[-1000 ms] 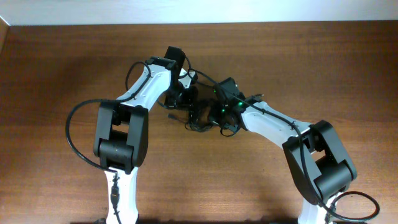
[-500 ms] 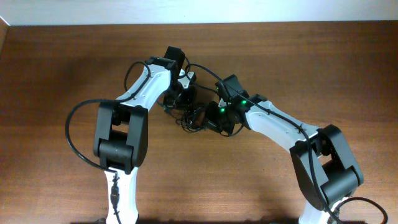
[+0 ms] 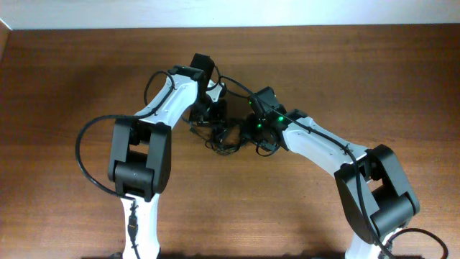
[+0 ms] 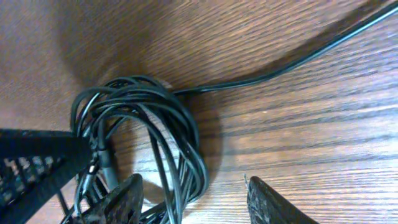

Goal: Untangle cables

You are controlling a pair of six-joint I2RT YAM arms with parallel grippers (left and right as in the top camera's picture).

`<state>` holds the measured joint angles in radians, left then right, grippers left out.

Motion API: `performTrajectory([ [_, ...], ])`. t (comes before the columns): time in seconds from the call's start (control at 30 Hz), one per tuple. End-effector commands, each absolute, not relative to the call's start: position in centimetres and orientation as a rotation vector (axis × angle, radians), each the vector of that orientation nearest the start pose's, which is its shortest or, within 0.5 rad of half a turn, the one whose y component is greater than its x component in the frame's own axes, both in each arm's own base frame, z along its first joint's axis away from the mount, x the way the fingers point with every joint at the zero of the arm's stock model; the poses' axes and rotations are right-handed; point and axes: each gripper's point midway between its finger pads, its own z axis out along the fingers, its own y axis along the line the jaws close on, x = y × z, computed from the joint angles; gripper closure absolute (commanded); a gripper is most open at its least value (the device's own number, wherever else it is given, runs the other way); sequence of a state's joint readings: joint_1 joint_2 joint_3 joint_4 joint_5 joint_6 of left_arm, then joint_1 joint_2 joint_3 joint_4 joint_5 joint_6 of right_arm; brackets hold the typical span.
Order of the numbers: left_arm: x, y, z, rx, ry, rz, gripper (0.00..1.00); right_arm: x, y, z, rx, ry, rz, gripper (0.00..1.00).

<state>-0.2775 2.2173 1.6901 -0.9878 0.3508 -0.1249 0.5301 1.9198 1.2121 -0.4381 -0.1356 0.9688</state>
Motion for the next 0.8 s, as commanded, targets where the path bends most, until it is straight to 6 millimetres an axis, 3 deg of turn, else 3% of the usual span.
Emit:
performTrajectory([
  [0.0,40.0,-17.4,2.9,0.263,3.082,-0.550,0.85,36.8,24.0,2.1,0.586,2.798,0.520,0.46],
  [0.03,39.9,-17.5,3.0,0.261,3.082,-0.560,0.86,36.7,23.9,1.9,0.588,2.804,0.513,0.46],
  [0.1,40.0,-17.5,3.0,0.261,3.081,-0.559,0.74,36.5,23.7,1.6,0.592,2.816,0.495,0.47],
  [0.13,40.0,-17.5,3.0,0.261,3.081,-0.559,0.76,36.3,23.5,1.5,0.594,2.819,0.486,0.47],
  [0.17,40.0,-17.5,3.0,0.261,3.081,-0.559,0.96,36.0,23.4,1.2,0.597,2.827,0.478,0.47],
  [0.2,40.0,-17.5,3.0,0.262,3.080,-0.559,1.00,35.9,23.3,1.0,0.598,2.830,0.475,0.47],
  [0.43,40.0,-17.8,3.1,0.264,3.075,-0.583,1.00,35.0,23.0,0.3,0.601,2.859,0.460,0.48],
  [0.77,40.0,-18.0,3.1,0.265,3.072,-0.605,1.00,31.7,28.3,0.5,0.385,2.890,0.504,0.55],
])
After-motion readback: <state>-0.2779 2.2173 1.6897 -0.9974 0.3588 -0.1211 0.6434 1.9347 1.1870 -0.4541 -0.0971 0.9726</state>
